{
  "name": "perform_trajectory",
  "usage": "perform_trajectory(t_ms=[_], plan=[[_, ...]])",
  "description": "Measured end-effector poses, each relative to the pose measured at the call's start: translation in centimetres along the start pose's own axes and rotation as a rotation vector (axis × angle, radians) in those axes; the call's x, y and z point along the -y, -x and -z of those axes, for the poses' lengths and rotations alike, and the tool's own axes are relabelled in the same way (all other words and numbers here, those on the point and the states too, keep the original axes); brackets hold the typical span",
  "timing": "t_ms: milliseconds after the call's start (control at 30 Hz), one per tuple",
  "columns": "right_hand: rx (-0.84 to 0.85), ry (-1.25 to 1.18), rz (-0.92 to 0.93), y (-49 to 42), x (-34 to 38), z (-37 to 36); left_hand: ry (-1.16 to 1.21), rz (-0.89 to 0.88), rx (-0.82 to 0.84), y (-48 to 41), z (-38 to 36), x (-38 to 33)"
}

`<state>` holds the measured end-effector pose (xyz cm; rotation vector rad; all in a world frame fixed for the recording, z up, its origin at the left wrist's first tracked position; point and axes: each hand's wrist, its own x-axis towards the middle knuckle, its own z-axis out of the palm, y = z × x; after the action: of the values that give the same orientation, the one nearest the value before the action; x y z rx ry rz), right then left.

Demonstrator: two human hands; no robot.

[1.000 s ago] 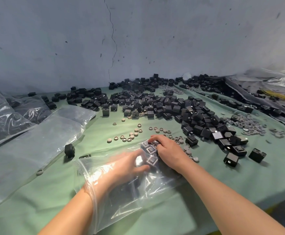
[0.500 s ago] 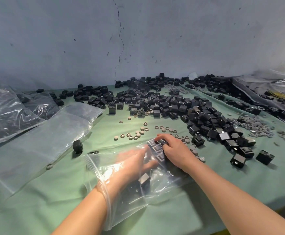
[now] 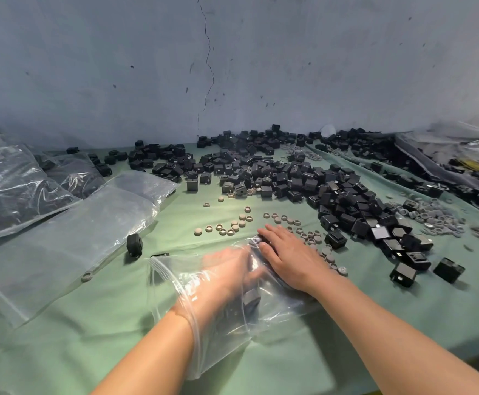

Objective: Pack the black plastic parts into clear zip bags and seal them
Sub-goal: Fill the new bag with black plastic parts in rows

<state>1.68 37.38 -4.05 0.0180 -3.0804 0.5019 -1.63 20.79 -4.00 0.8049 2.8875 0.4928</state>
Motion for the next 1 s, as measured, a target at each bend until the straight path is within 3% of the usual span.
perform_trajectory(t_ms=[233, 433, 633, 900, 1000], plan=[[0.092, 0.113, -0.009, -0.3, 0.1, 0.0, 0.248, 0.097, 0.104, 0.6, -0.1, -0.4], [0.098, 0.136, -0.016, -0.3, 0.2, 0.0, 0.439, -0.112, 0.191, 3.6, 2.4, 2.4], [0.101, 0.135, -0.02, -0.3, 0.2, 0.0, 0.399, -0.215, 0.324, 5.8, 4.2, 4.4], [0.082, 0.116, -0.027, -0.4, 0.1, -0.2, 0.186, -0.263, 0.187, 5.6, 2.6, 1.9], [0.075, 0.109, -0.029, -0.4, 0.1, -0.3, 0.156, -0.338, 0.023, 6.6, 2.3, 0.9]])
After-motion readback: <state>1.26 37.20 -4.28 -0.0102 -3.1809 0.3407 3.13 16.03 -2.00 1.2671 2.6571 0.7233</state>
